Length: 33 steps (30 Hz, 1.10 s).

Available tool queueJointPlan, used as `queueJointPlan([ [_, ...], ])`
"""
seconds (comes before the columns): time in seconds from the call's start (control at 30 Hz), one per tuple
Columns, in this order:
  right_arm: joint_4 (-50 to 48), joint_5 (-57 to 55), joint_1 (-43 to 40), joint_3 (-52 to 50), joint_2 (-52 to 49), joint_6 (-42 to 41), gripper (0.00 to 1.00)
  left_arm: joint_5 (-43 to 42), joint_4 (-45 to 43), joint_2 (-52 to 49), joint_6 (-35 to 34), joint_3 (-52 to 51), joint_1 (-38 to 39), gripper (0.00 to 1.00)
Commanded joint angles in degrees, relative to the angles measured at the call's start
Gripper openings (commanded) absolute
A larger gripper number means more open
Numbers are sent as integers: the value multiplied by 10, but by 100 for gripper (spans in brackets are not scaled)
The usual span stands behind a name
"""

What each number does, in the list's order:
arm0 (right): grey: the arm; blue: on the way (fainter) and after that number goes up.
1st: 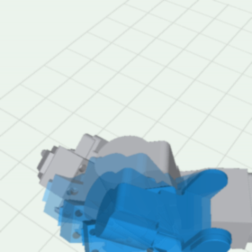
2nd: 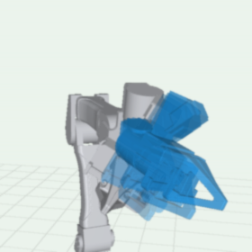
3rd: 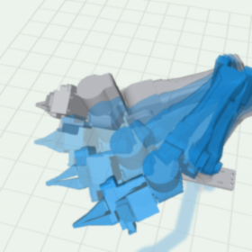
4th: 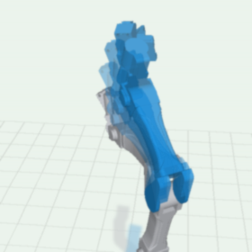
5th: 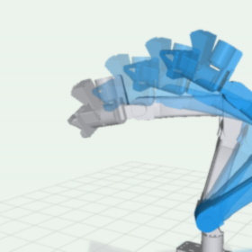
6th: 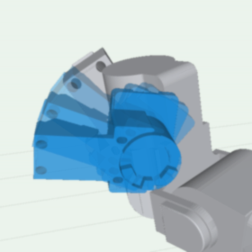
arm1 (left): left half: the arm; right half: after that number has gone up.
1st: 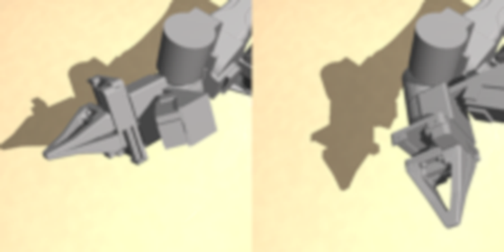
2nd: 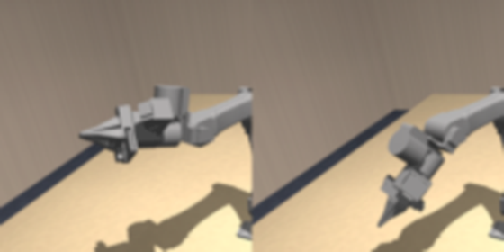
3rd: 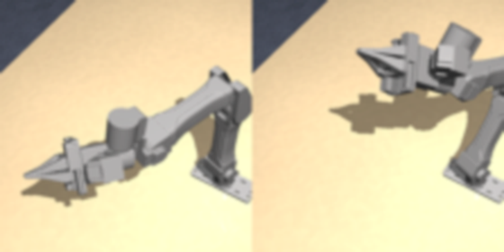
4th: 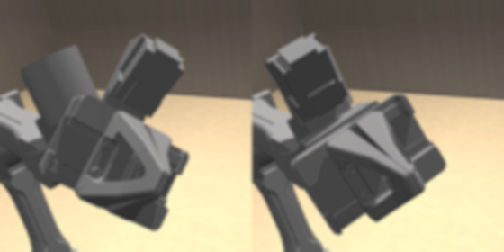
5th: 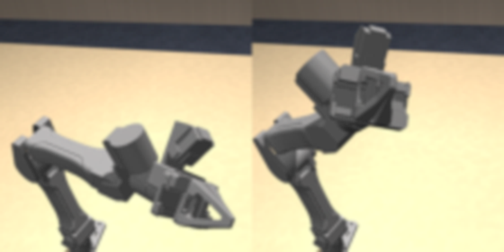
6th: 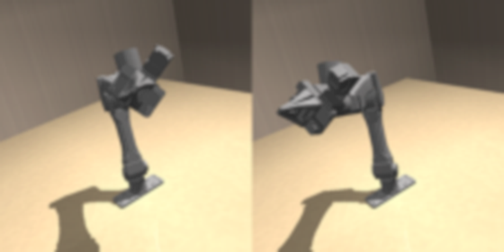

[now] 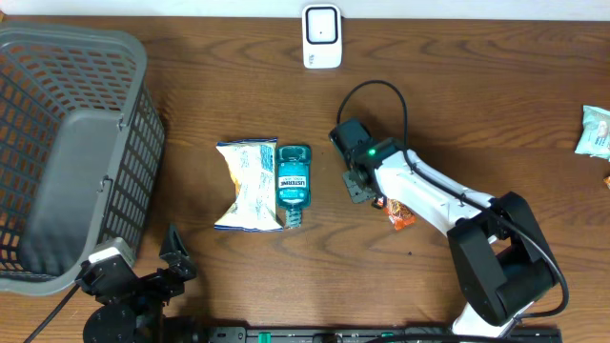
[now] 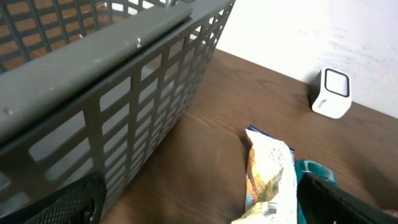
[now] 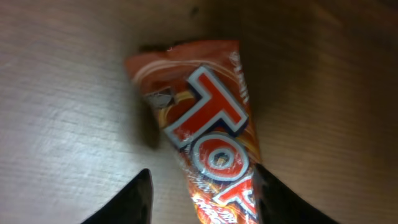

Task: Scan the item barcode
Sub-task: 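Lift the Top bar and carry it toward the white scanner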

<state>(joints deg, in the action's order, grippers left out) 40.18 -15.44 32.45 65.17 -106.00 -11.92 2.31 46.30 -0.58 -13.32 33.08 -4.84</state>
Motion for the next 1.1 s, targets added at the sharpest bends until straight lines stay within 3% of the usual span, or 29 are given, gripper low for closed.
queueJointPlan([
  [0.0,-47,-46,1,-54,1,23,41,7,0,4,1,0,-3,98],
  [0.13,-81,-45,2,-101,1,39,36,7,0,4,1,0,-3,98],
  [0.17,-87,-46,2,-115,1,39,29,7,0,4,1,0,-3,98],
  [0.3,-85,-46,2,-121,0,39,25,7,0,4,1,0,-3,98],
  [0.37,-76,-46,1,-121,0,38,3,7,0,4,1,0,-3,98],
  [0.47,-73,-14,1,-120,0,43,1,7,0,4,1,0,-3,98],
  [0.53,-70,76,0,-106,0,89,1,7,0,4,1,0,-3,98],
  [0.7,46,310,-39,5,0,160,1,7,0,4,1,0,-3,98],
  [0.9,165,688,-136,64,-1,381,1,7,0,4,1,0,-3,98],
  [1.07,174,790,-163,29,-1,469,1,7,0,4,1,0,-3,98],
])
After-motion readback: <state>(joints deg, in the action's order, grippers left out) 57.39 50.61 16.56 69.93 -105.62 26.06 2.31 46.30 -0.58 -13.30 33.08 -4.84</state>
